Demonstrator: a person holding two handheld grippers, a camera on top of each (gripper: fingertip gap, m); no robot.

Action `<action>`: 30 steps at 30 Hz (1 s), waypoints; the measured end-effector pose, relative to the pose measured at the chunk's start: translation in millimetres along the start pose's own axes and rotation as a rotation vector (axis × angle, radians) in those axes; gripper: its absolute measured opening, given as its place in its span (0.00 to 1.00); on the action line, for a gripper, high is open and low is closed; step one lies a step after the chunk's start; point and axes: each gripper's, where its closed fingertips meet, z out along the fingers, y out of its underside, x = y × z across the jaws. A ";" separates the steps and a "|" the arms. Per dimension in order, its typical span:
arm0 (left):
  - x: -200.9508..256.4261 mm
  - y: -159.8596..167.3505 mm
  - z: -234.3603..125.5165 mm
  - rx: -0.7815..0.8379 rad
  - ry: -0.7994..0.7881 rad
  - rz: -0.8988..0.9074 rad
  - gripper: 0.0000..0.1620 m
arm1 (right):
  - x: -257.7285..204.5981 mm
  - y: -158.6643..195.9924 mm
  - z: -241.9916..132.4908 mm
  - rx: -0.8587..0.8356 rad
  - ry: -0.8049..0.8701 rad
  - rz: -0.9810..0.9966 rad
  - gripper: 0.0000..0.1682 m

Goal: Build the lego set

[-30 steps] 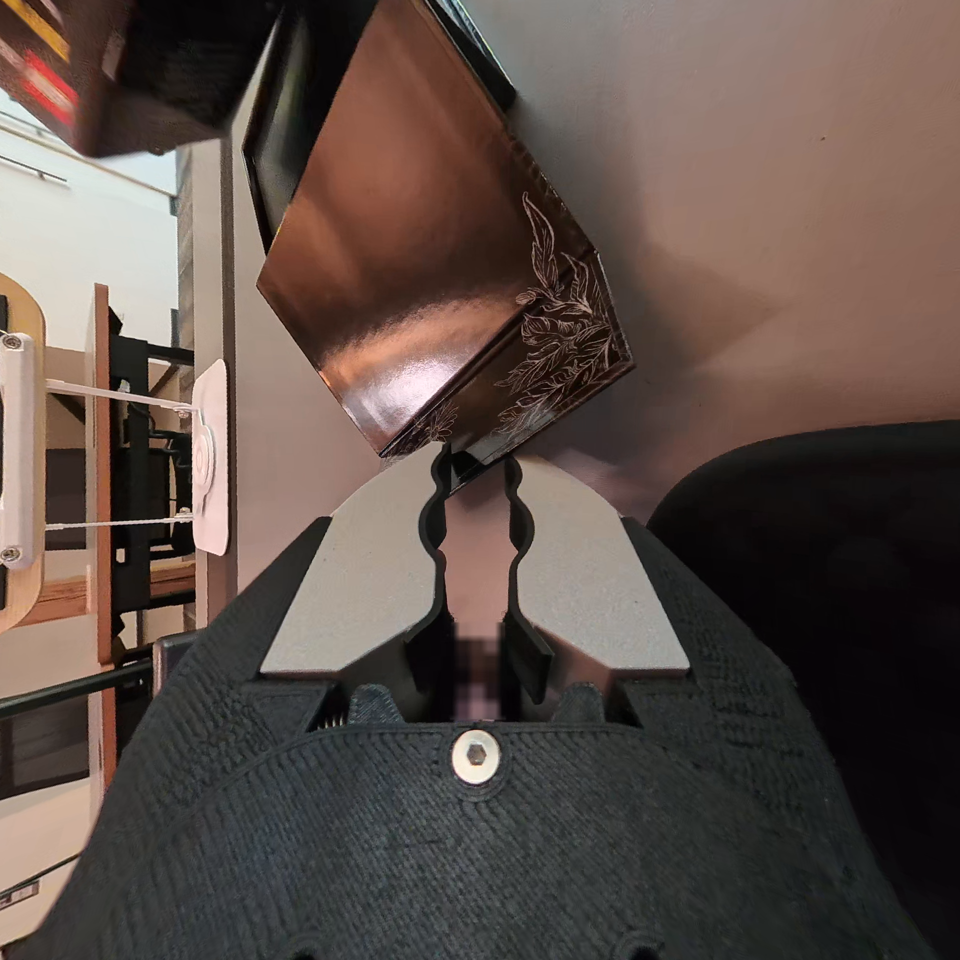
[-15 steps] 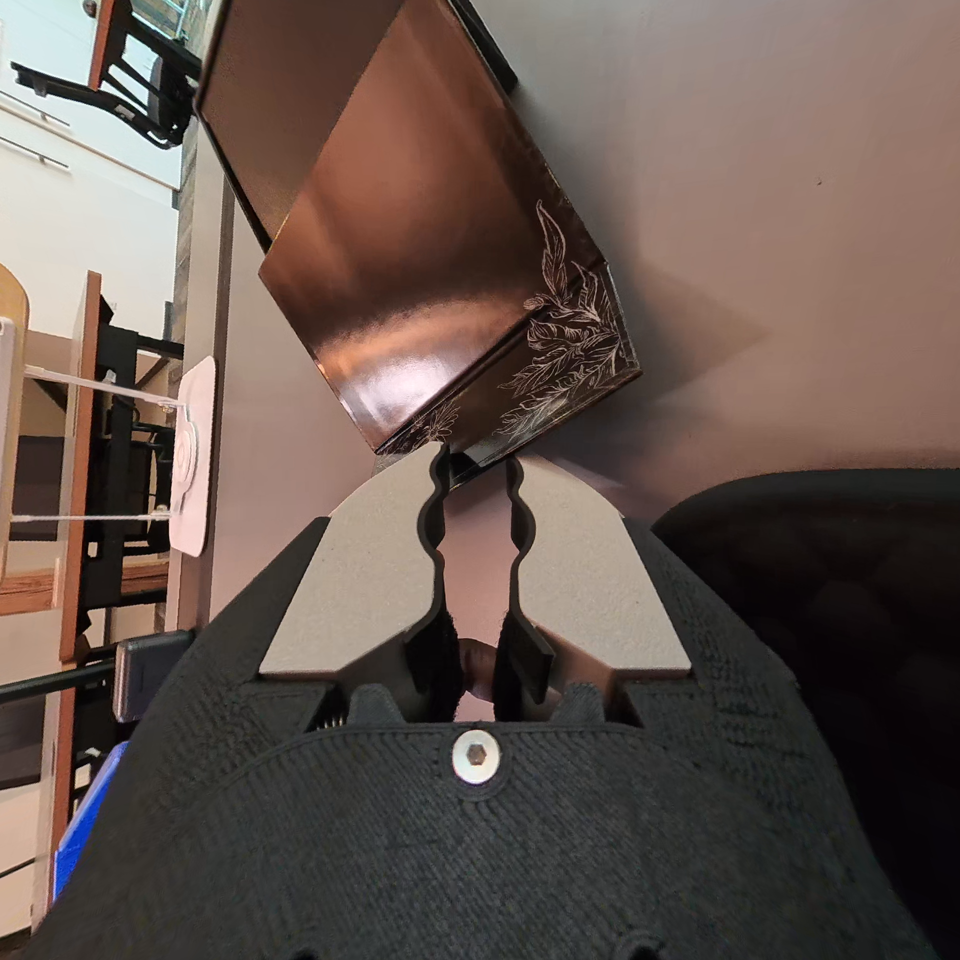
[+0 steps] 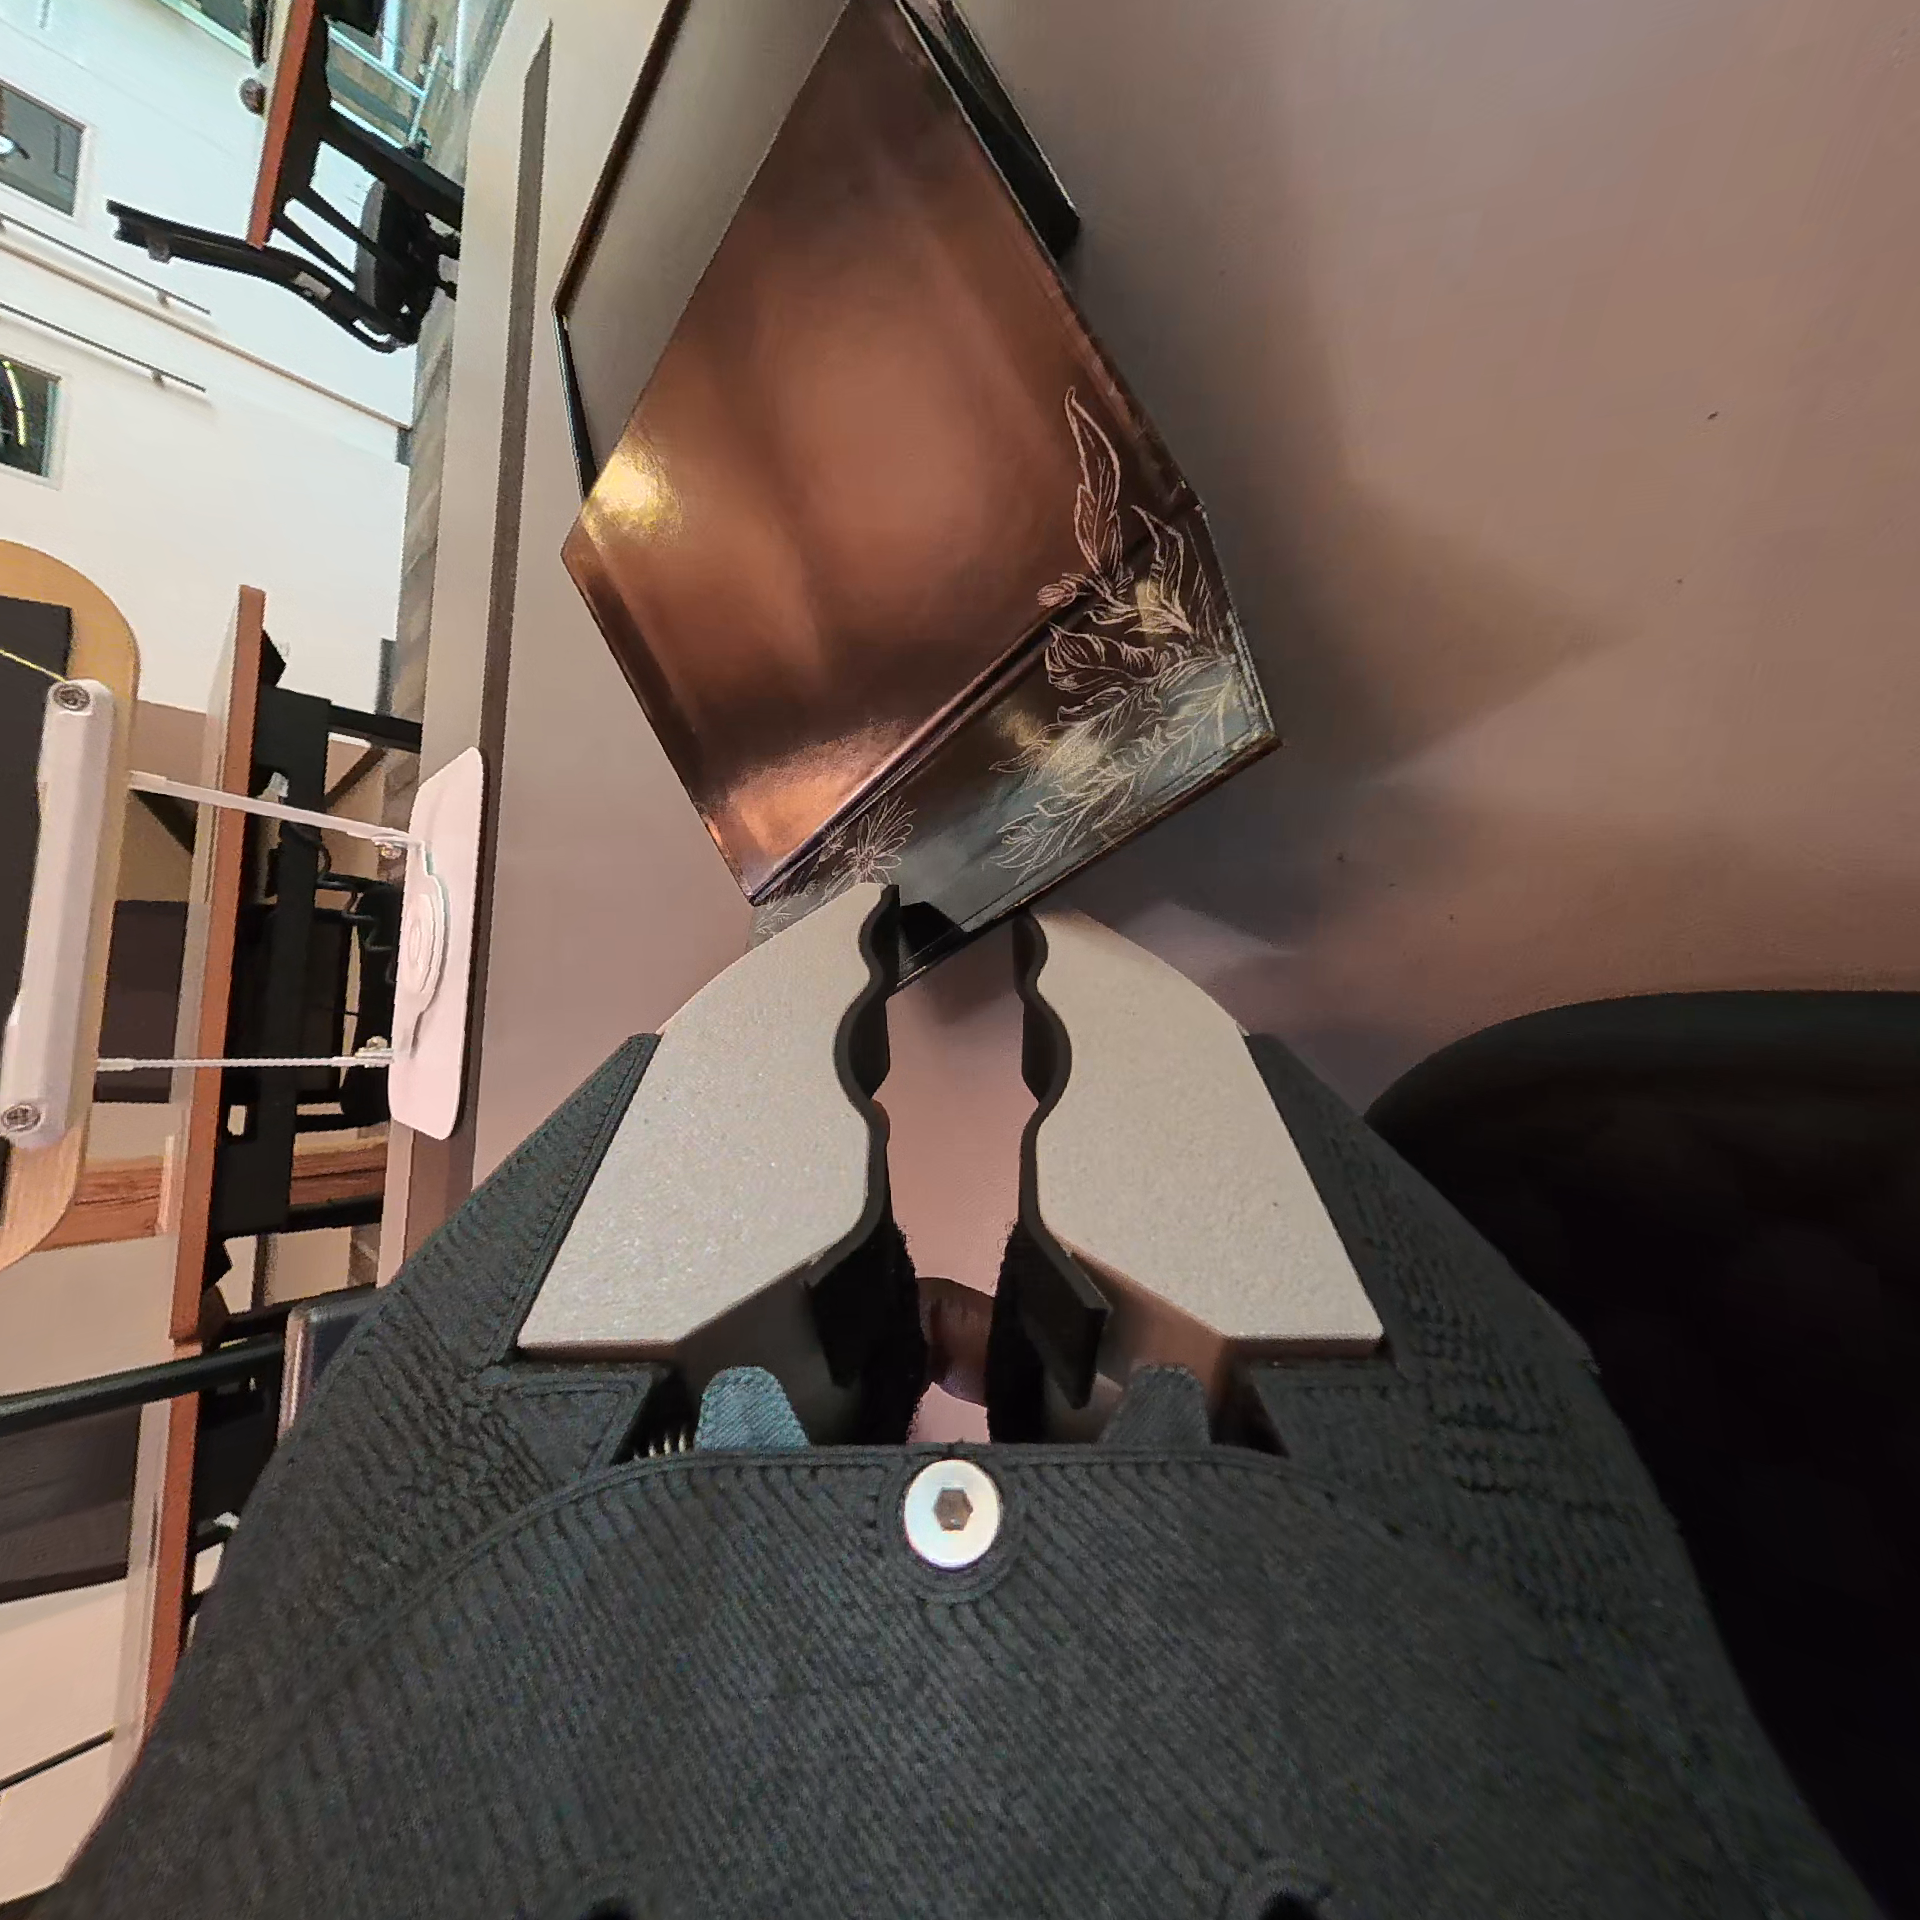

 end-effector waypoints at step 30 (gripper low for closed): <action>10.8 -2.4 -1.0 -0.029 0.066 -0.169 0.28 | 43.8 206.2 -17.7 -0.862 0.302 -0.467 0.25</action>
